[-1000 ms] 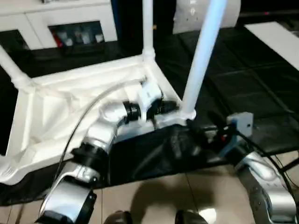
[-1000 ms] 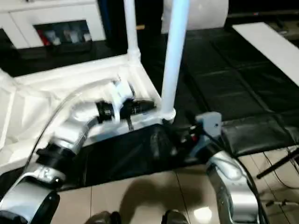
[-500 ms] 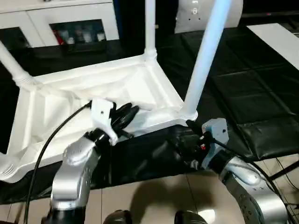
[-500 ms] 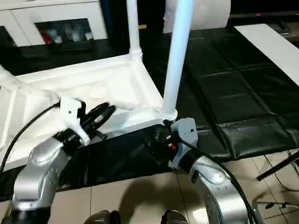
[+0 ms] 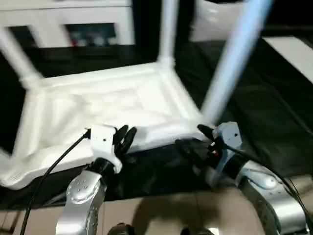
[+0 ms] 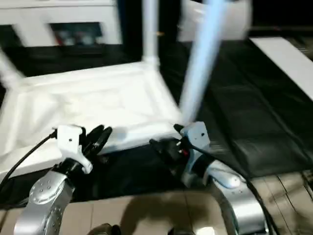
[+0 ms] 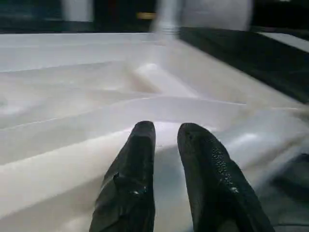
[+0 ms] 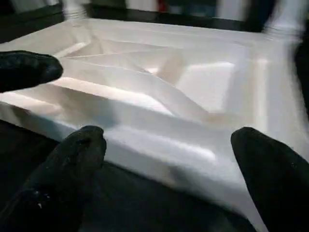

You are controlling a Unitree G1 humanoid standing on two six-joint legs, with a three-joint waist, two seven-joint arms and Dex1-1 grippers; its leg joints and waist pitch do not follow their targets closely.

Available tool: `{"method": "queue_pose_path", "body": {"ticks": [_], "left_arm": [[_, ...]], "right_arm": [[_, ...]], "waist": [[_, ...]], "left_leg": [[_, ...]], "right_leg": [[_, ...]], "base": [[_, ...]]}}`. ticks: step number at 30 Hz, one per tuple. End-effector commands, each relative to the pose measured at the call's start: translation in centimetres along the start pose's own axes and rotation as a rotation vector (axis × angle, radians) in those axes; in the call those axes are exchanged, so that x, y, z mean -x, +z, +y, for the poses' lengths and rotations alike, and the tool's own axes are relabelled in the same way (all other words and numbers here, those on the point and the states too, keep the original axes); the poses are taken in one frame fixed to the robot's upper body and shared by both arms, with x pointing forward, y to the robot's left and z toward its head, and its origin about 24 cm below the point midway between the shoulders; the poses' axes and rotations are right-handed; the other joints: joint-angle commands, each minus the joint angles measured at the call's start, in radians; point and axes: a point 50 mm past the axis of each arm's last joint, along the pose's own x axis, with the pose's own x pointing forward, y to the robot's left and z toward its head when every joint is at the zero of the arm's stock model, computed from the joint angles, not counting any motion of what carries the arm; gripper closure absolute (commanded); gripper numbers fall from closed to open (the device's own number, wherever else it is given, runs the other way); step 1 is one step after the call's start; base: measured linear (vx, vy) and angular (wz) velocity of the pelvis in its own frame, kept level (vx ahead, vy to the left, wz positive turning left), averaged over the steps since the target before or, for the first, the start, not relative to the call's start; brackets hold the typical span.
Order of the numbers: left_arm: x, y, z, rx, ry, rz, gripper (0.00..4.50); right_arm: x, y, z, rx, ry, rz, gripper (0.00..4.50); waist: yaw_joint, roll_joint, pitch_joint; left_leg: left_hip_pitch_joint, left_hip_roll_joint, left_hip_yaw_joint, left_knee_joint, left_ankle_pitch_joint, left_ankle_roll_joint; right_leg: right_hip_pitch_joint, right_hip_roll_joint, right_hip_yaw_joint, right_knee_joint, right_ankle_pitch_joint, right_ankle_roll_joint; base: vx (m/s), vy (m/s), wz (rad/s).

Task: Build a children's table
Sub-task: Rotate leg to tighten

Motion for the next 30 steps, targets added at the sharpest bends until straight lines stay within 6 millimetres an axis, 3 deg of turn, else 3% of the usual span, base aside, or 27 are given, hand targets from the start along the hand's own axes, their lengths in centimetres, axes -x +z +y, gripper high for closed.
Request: {"method": "queue_pose_path", "body": {"ticks": [1,2,3,4,5,6,7,8,9,10,11,12,13,14,15,16,17,18,19,20,21,22,24,26,30], "left_arm": [[0.3,0.5,0.1,-0.033,0.019,-0.013,3.49],[0.6,0.3,0.1,-0.027,0.027,-0.011,3.49],[0.7,0.3,0.1,-0.024,0.028,-0.010,3.49],[1.1,0.0,0.0,0.001,0.021,0.002,3.31],[1.5,-0.1,-0.2,0.022,0.007,0.004,3.14],[1.9,-0.1,-0.2,0.028,-0.005,-0.007,3.10],[2.0,0.0,-0.3,0.033,-0.014,-0.019,3.10],[2.1,0.0,-0.3,0.034,-0.019,-0.026,3.03],[2.3,0.1,-0.5,0.046,-0.053,-0.040,2.92],[2.3,0.1,-0.5,0.046,-0.053,-0.040,2.81],[2.4,0.0,-0.5,0.027,-0.079,-0.034,2.67],[2.4,-0.2,-0.4,0.014,-0.098,-0.019,2.62],[2.4,-0.3,-0.4,0.007,-0.110,-0.009,2.62],[2.5,-0.4,-0.4,-0.006,-0.146,0.005,2.38],[2.5,-0.5,-0.3,-0.014,-0.170,0.014,2.38],[2.5,-0.5,-0.3,-0.023,-0.187,0.020,2.23],[2.6,-0.5,-0.3,-0.029,-0.204,0.025,2.22],[2.7,-0.4,-0.4,-0.053,-0.292,0.048,2.18],[2.7,-0.3,-0.4,-0.064,-0.326,0.058,2.06],[2.8,-0.3,-0.3,-0.089,-0.376,0.079,1.91],[2.9,-0.3,-0.3,-0.105,-0.405,0.093,1.81],[3.1,-0.3,-0.2,-0.130,-0.445,0.122,1.76],[3.7,-0.4,0.2,-0.203,-0.539,0.202,1.71],[4.3,-0.7,0.6,-0.266,-0.614,0.294,1.71],[4.9,-1.1,1.0,-0.341,-0.686,0.409,1.71]], "right_arm": [[0.0,0.3,-0.4,0.013,0.001,-0.023,0.00],[0.1,0.4,-0.6,0.002,-0.010,-0.044,0.00],[0.1,0.4,-0.7,0.002,-0.010,-0.047,0.00],[0.3,0.2,-0.7,-0.031,0.013,-0.038,0.00],[0.5,0.1,-0.7,-0.038,0.024,-0.020,0.00],[0.7,-0.1,-0.5,-0.015,0.028,-0.001,0.00],[0.8,-0.2,-0.4,-0.006,0.020,0.009,0.00],[0.9,-0.3,-0.3,-0.004,0.016,0.015,0.00],[0.9,0.0,-0.2,-0.031,-0.003,-0.030,0.00],[0.9,0.0,-0.2,-0.031,-0.003,-0.030,0.00],[1.0,0.0,0.0,-0.057,-0.012,-0.036,0.00],[1.1,-0.1,0.1,-0.062,-0.005,-0.024,0.00],[1.1,-0.2,0.3,-0.065,0.000,-0.017,0.00],[1.2,-0.2,0.4,-0.039,0.008,-0.005,0.00],[1.2,-0.2,0.5,-0.020,0.013,0.003,0.00],[1.2,-0.3,0.6,-0.018,0.015,0.009,0.00],[1.2,-0.3,0.7,-0.014,0.016,0.015,0.00],[1.2,-0.5,1.0,0.006,0.032,0.030,0.00],[1.2,-0.6,1.2,0.007,0.045,0.031,0.00],[1.2,-0.6,1.2,0.004,0.039,0.035,0.00],[1.2,-0.6,1.2,-0.001,0.033,0.037,0.00],[1.2,-0.6,1.1,-0.001,0.026,0.033,0.00],[1.1,-0.5,0.6,0.041,-0.036,0.045,0.00],[1.0,-0.7,0.2,0.052,-0.084,0.080,0.00],[1.2,-0.8,0.1,-0.005,-0.122,0.090,0.00]], "waist": [[0.003,0.002,-0.046],[-0.015,0.022,-0.060],[-0.055,0.031,-0.071],[-0.044,0.019,-0.067],[-0.039,0.007,-0.069],[-0.035,0.002,-0.070],[-0.023,-0.017,-0.086],[-0.003,-0.066,-0.095],[0.002,-0.090,-0.096],[0.012,-0.086,-0.090],[0.016,-0.080,-0.106],[0.017,-0.060,-0.098],[0.017,-0.060,-0.098],[0.016,-0.026,-0.089],[0.014,-0.021,-0.084],[0.008,-0.021,-0.077],[0.010,-0.020,-0.072],[0.007,-0.025,-0.061],[0.008,-0.023,-0.059],[0.004,-0.027,-0.053],[0.004,-0.026,-0.055],[0.000,-0.027,-0.057],[-0.003,-0.029,-0.062],[-0.007,-0.020,-0.064],[-0.011,-0.017,-0.066]], "left_leg": [[-0.006,0.007,-0.022,-0.103,-0.447,0.094],[0.102,0.042,-0.093,-0.127,-0.452,0.166],[0.177,0.093,-0.120,-0.127,-0.441,0.188],[0.196,0.124,-0.157,-0.114,-0.305,0.288],[0.188,0.132,-0.156,-0.091,-0.062,0.411],[0.177,0.138,-0.144,-0.079,0.087,0.460],[0.147,0.131,-0.113,-0.052,0.433,0.485],[0.089,0.024,-0.046,0.012,0.485,0.351],[0.046,-0.014,-0.026,0.001,0.331,0.295],[0.026,-0.033,-0.022,0.019,0.215,0.252],[0.002,-0.020,-0.030,-0.005,0.132,0.133],[0.014,-0.011,-0.027,-0.023,0.084,0.084],[0.014,-0.011,-0.027,-0.023,0.084,0.084],[0.034,0.032,-0.035,-0.051,-0.013,0.081],[0.039,0.042,-0.037,-0.058,-0.061,0.084],[0.038,0.057,-0.041,-0.069,-0.166,0.092],[0.043,0.058,-0.039,-0.073,-0.228,0.092],[0.051,0.054,-0.027,-0.078,-0.371,0.057],[0.054,0.053,-0.027,-0.079,-0.407,0.040],[0.060,0.050,-0.023,-0.080,-0.475,0.010],[0.064,0.048,-0.022,-0.080,-0.489,0.000],[0.058,0.046,-0.024,-0.083,-0.491,-0.011],[0.048,0.047,-0.026,-0.088,-0.471,-0.014],[0.044,0.047,-0.024,-0.092,-0.452,-0.019],[0.045,0.049,-0.019,-0.091,-0.413,-0.007]], "right_leg": [[0.067,-0.008,0.033,-0.097,-0.574,-0.115],[0.008,0.056,0.041,-0.029,-0.397,-0.146],[-0.053,0.073,0.076,0.032,-0.281,-0.155],[-0.103,0.073,0.116,0.115,-0.167,-0.100],[-0.157,0.057,0.142,0.163,-0.080,-0.037],[-0.174,0.043,0.164,0.168,-0.028,-0.016],[-0.189,0.008,0.215,0.140,0.127,0.028],[-0.154,-0.046,0.276,0.032,0.397,0.010],[-0.107,-0.050,0.297,0.019,0.424,0.055],[-0.089,-0.085,0.322,0.020,0.449,0.016],[-0.040,-0.067,0.287,0.053,0.677,-0.075],[-0.053,-0.028,0.268,0.044,0.597,-0.132],[-0.053,-0.028,0.268,0.044,0.597,-0.132],[-0.068,-0.011,0.243,0.030,0.279,-0.240],[-0.074,-0.007,0.239,0.025,0.177,-0.266],[-0.072,-0.011,0.238,0.014,0.006,-0.297],[-0.077,-0.013,0.239,0.003,-0.078,-0.300],[-0.090,-0.018,0.246,-0.017,-0.310,-0.276],[-0.096,-0.019,0.246,-0.022,-0.379,-0.258],[-0.108,-0.020,0.246,-0.034,-0.511,-0.213],[-0.112,-0.020,0.246,-0.037,-0.554,-0.193],[-0.111,-0.022,0.245,-0.038,-0.592,-0.163],[-0.110,-0.021,0.246,-0.036,-0.580,-0.144],[-0.111,-0.017,0.246,-0.030,-0.519,-0.150],[-0.113,-0.017,0.251,-0.024,-0.421,-0.192]], "base": [[0.125,0.048,0.68],[0.221,0.037,0.51],[0.221,0.037,0.51],[0.248,0.022,0.21],[0.187,0.011,0.12],[0.187,0.011,0.12],[0.161,-0.026,0.12],[0.035,-0.057,0.18],[0.035,-0.057,0.18],[-0.005,-0.075,0.10],[0.046,-0.070,-0.04],[0.046,-0.070,-0.04],[-0.002,-0.050,0.00],[0.000,0.000,0.00],[0.000,0.000,0.00],[-0.067,-0.002,0.02],[-0.075,0.009,0.05],[-0.075,0.009,0.05],[-0.064,0.002,0.07],[-0.060,-0.005,0.04],[-0.060,-0.005,0.04],[-0.055,0.000,0.00],[0.000,0.000,0.00],[0.000,0.000,0.00],[0.000,0.000,0.00]]}}
